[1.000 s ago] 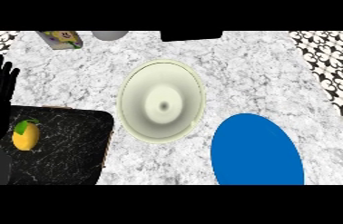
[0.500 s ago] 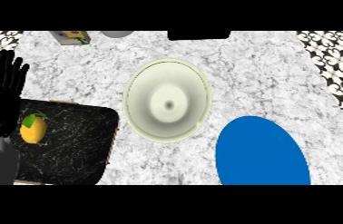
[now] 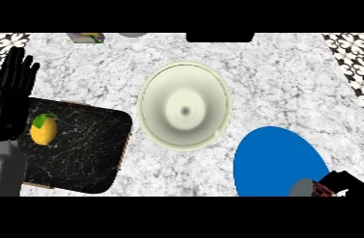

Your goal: Pick the cupcake from the plate and place it in the bowl

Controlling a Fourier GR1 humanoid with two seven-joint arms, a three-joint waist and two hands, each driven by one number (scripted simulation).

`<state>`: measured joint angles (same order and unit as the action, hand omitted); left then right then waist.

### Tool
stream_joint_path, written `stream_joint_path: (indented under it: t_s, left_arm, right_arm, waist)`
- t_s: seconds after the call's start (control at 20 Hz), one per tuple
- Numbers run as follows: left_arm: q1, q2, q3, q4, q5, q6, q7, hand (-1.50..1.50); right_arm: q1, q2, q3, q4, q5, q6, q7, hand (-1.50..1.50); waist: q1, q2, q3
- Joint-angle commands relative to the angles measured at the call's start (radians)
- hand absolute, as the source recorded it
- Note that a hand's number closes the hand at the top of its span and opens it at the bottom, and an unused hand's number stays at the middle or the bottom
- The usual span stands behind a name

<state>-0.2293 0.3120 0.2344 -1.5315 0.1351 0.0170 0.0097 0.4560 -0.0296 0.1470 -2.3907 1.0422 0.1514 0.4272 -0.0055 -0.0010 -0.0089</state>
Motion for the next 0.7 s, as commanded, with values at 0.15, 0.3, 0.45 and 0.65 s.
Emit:
stream_joint_path:
  t_s: [0.15, 0.3, 0.45, 0.65]
  left_arm:
    - [-0.040, -0.047, -0.044, 0.027, -0.021, 0.019, -0.012, 0.00]
    - [-0.062, -0.005, -0.013, 0.060, -0.009, -0.003, -0.011, 0.00]
    - [-0.091, -0.013, -0.028, 0.053, -0.010, 0.003, 0.020, 0.00]
    - [-0.026, -0.028, -0.034, 0.023, -0.008, -0.010, -0.009, 0.00]
  right_arm:
    - [-0.304, 0.029, 0.192, -0.162, 0.115, 0.188, 0.372, 1.50]
    - [-0.483, 0.029, 0.275, -0.094, 0.124, 0.267, 0.545, 1.50]
    - [-0.740, 0.029, 0.309, 0.105, 0.069, 0.246, 0.739, 1.50]
    - [-0.918, 0.029, 0.332, 0.303, -0.022, 0.163, 0.879, 1.50]
  waist:
    - [0.023, 0.006, 0.001]
    - [0.024, 0.004, 0.001]
    - [0.037, 0.006, 0.004]
    - [0.045, 0.003, 0.006]
